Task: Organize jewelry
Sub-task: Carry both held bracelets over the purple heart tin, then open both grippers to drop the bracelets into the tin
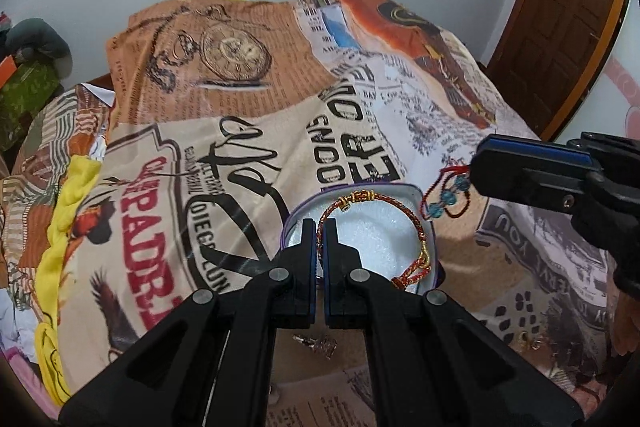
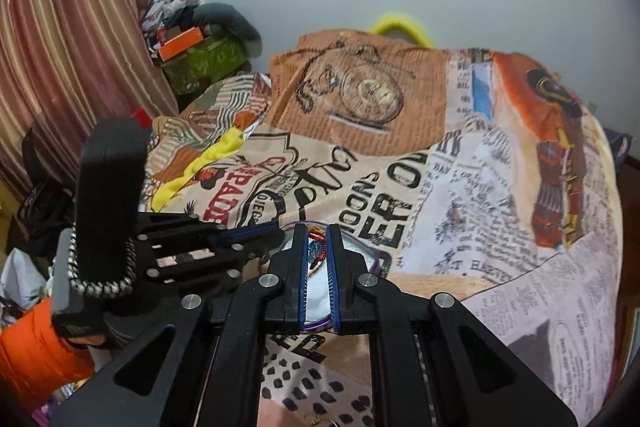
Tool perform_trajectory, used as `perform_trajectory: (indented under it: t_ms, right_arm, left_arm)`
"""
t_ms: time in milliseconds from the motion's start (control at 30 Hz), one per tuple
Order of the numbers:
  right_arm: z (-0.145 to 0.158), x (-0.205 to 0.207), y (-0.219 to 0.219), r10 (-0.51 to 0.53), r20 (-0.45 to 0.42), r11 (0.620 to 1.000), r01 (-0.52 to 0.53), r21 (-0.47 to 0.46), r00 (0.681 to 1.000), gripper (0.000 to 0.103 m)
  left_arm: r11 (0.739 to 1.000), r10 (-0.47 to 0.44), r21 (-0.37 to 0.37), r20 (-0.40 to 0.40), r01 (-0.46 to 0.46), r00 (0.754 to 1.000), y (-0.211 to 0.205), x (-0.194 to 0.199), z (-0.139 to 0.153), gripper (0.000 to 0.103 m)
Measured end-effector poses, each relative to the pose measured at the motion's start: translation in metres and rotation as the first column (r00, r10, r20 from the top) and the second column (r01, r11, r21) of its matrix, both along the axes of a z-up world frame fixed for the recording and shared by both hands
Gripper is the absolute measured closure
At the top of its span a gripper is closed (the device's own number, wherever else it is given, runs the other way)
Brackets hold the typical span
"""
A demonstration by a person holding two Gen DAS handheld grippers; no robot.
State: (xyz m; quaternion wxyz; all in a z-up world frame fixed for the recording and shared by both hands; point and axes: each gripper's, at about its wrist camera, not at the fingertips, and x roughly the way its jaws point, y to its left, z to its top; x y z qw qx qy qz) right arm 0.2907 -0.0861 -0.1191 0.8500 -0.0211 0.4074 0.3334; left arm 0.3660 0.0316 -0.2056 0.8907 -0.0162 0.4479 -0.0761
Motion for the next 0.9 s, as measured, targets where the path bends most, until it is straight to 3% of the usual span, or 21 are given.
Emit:
perform_trajectory:
  t_ms: [433,800,900]
  right_arm:
    - [-0.037,0.024,0.012,0.043,-0.186,0.999,-0.043,0.003,0.982,0.095]
    - [-0.049,0.026,0.02,0.07,-0.217,0.996,-0.082,-0.045,0.974,0.095]
    - [-0.05,0.026,0.022,0.07,-0.227,0.995,-0.085,-0.058,0.971,0.094]
  left_arm:
    - [1.0,-0.023,-0.016,-0.029,0.022,0.999,-0.002,0.006,-0.011,0.102]
    - [1.0,-0.015,-0.015,-0.013,0.015,1.0,0.004,-0.002,-0.004,0.101]
    - [1.0,-0.012,0.004,-0.007,0.012,1.0,0.007,-0.009,-0.001,0.096]
